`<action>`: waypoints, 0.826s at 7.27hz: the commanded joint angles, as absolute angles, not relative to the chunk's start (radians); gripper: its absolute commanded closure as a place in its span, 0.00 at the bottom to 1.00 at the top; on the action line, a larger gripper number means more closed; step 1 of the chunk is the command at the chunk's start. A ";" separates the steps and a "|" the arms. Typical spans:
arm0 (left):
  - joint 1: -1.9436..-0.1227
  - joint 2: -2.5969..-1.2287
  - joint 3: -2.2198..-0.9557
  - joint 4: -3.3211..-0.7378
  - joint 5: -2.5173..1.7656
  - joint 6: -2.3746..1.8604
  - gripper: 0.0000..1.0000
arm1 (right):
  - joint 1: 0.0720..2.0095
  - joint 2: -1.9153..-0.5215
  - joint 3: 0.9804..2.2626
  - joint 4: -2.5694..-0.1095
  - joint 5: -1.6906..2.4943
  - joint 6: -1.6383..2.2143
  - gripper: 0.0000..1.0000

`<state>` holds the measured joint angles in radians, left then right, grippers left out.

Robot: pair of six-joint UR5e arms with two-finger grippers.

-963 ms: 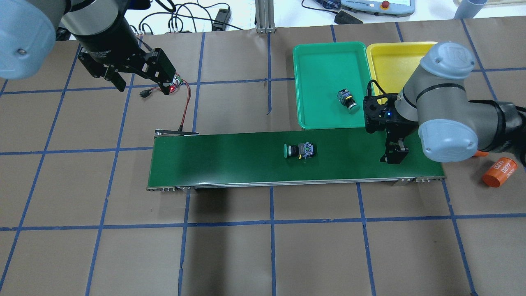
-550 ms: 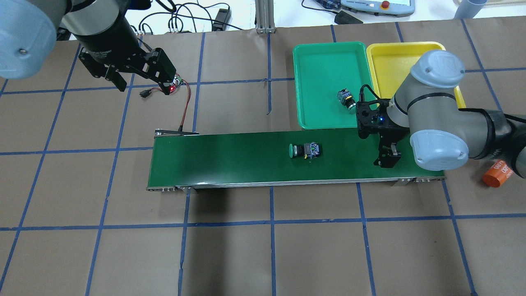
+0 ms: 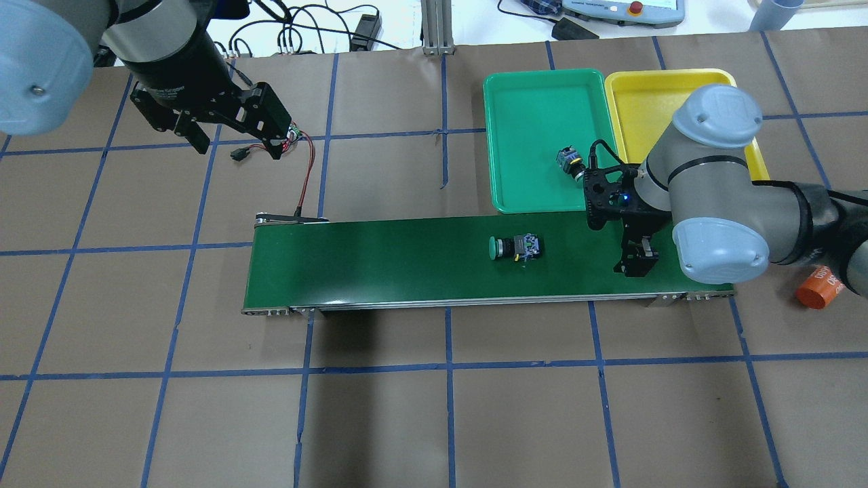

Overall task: Sort buttons by color to trays
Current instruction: 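Move the right gripper back over the belt to the green switch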

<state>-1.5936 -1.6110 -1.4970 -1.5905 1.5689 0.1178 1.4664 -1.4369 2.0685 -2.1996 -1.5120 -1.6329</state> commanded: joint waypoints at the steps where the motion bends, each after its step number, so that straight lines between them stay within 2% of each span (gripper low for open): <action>1: -1.594 -1.615 -1.484 -1.621 1.575 0.109 0.00 | 1.466 -1.431 2.068 -2.200 -1.513 -1.632 0.00; 6: -1.594 -1.626 -1.477 -1.623 1.568 0.080 0.00 | 1.468 -1.431 2.069 -2.198 -1.511 -1.634 0.00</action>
